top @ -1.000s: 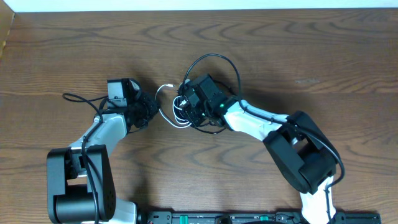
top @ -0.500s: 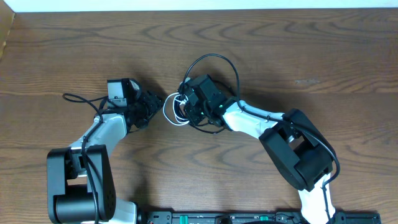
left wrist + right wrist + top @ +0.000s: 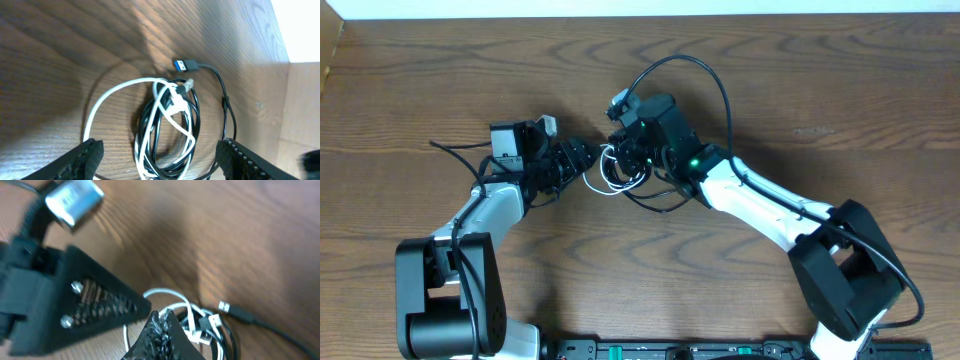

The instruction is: Untangle cables

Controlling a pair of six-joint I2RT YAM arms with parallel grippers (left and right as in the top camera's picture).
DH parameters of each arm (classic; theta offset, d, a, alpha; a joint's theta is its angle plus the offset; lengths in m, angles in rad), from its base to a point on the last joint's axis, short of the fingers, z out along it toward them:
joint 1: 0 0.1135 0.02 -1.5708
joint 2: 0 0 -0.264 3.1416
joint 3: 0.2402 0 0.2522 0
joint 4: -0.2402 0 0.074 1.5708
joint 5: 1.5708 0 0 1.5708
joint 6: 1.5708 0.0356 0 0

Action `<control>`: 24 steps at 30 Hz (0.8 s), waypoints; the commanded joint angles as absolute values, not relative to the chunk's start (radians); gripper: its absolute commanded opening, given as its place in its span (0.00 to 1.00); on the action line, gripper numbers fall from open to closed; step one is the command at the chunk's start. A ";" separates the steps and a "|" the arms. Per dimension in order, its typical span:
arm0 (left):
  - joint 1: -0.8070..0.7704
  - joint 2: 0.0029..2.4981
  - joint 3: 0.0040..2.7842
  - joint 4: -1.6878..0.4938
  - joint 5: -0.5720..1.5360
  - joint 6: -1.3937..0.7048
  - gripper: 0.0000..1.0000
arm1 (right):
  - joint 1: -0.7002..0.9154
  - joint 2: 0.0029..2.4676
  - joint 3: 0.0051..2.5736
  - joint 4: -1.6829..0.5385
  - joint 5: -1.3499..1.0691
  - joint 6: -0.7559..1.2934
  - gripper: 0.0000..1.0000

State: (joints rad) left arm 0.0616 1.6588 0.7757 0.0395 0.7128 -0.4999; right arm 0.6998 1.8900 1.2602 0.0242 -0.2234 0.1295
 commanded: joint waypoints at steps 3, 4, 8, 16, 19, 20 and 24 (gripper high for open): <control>0.062 1.658 0.777 0.042 0.751 -0.463 0.77 | 0.697 1.840 1.259 0.049 -0.215 0.141 0.01; 0.062 1.658 0.777 0.038 0.744 -0.459 0.77 | 0.695 1.840 1.259 0.043 -0.215 0.141 0.01; 0.062 1.658 0.777 -0.004 0.634 -0.461 0.78 | 0.690 1.844 1.259 -0.052 -0.215 0.135 0.43; 0.098 1.658 0.777 -0.041 0.523 -0.513 0.88 | 0.677 1.846 1.259 -0.193 -0.319 0.007 0.91; 0.143 1.658 0.777 -0.040 0.562 -0.490 0.89 | 0.640 1.855 1.259 -0.186 -0.448 -0.015 0.48; 0.156 1.658 0.777 -0.040 0.586 -0.481 0.89 | 0.627 1.863 1.259 -0.186 -0.465 -0.011 0.04; 0.193 1.658 0.777 -0.037 0.648 -0.453 0.93 | 0.571 1.925 1.259 -0.157 -0.547 0.007 0.01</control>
State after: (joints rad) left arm 0.1753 1.6588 0.7757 -0.0391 0.5995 -0.4862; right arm 0.6086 1.8725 1.2602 -0.1711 -0.4309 0.0174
